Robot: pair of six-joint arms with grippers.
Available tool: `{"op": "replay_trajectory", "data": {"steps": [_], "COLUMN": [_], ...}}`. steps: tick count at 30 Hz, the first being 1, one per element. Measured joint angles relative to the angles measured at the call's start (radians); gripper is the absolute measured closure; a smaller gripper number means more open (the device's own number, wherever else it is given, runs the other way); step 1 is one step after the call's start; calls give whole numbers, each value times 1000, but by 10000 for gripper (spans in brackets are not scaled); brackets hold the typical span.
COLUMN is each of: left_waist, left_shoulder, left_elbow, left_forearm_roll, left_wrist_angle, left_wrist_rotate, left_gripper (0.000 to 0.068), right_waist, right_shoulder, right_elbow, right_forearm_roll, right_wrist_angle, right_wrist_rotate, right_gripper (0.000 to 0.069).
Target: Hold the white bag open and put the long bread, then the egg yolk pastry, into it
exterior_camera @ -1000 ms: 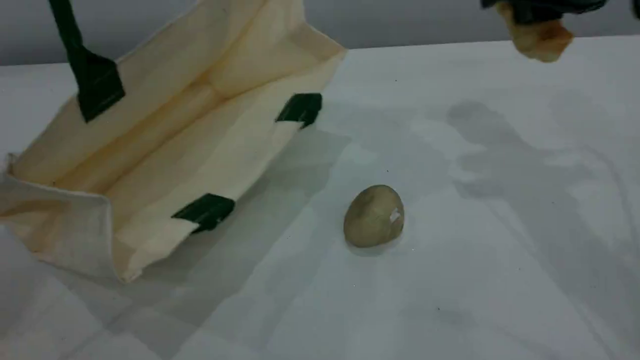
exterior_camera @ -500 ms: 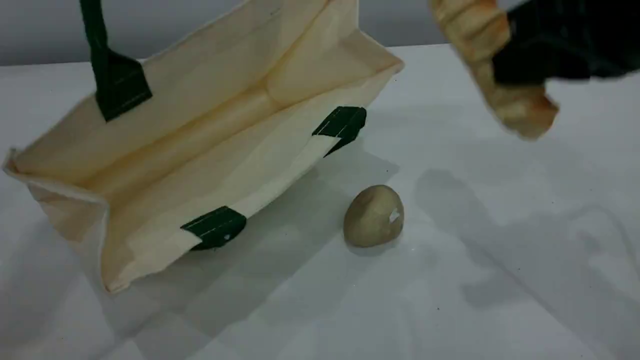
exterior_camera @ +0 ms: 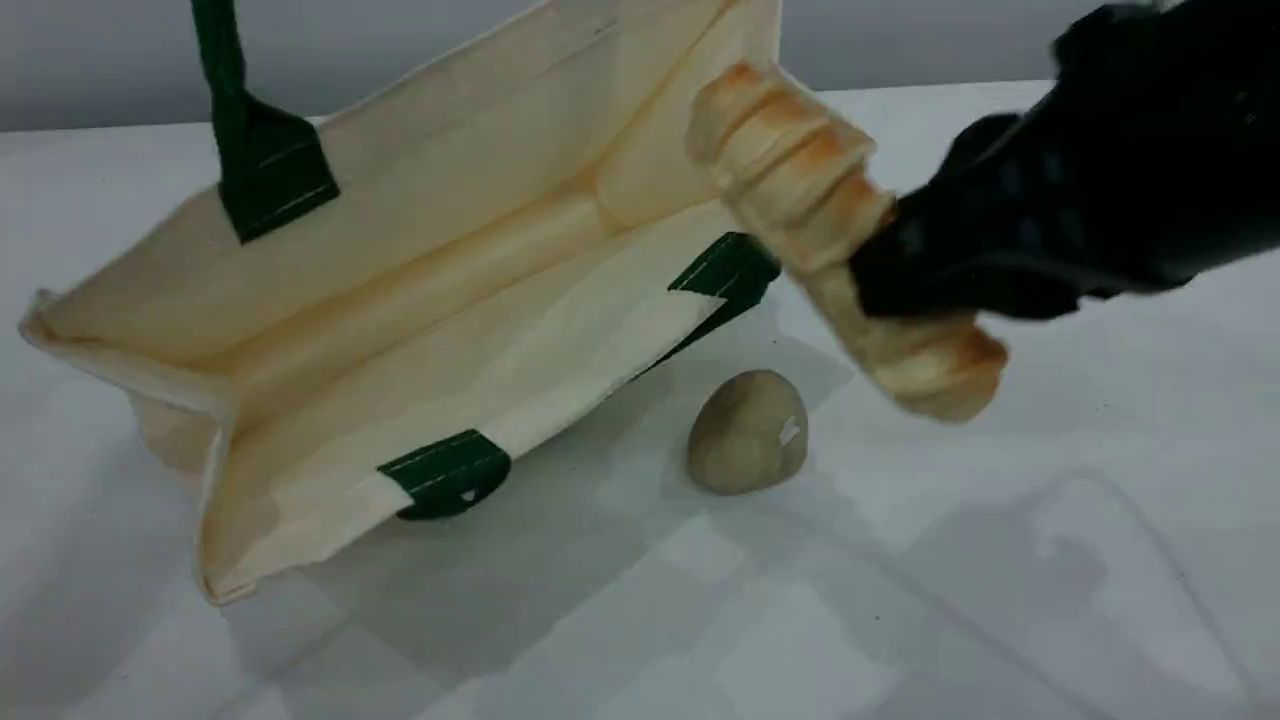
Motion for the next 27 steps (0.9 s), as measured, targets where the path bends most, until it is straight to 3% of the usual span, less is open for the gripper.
{"op": "replay_trajectory", "data": {"steps": [9, 27], "left_waist": [-40, -40], "left_shoulder": [0, 1], "left_elbow": [0, 0], "left_forearm_roll": [5, 6], "left_wrist_angle": [1, 0], "left_wrist_rotate": [2, 1], "left_gripper": [596, 596], "right_waist": [195, 200], "right_shoulder": [29, 240], "right_elbow": [-42, -202], "right_forearm_roll": [1, -18], "right_wrist_angle": [-182, -447], "right_wrist_rotate": [-1, -4], "right_gripper": [629, 631]}}
